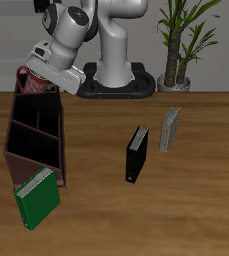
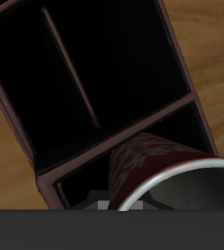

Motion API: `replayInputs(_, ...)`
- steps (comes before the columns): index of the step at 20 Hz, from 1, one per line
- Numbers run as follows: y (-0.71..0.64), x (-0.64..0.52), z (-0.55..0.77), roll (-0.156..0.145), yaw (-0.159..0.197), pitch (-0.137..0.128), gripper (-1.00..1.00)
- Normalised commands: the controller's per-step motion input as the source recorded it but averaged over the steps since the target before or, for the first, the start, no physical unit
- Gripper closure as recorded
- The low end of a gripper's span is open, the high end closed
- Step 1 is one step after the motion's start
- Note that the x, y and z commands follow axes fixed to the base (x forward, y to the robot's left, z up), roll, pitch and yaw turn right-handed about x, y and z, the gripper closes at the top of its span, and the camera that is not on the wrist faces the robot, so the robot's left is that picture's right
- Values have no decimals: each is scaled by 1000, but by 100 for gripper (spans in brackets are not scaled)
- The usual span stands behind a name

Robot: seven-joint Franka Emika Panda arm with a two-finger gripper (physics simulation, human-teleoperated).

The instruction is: Place the red mug into the right desk caddy's right compartment

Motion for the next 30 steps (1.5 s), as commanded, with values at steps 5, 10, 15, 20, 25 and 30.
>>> replayInputs(5, 42, 72, -205, 23, -31, 79, 100)
replayInputs(10, -12, -36, 74, -9, -7, 1, -100)
replayInputs(15, 6, -19, 136, -3, -9, -9, -100)
replayInputs(20, 12, 23, 162, -4, 3, -20, -100)
replayInputs(25, 73, 96, 282, 14, 16, -4, -100)
replayInputs(30, 182, -44, 387, 30, 20, -34, -100)
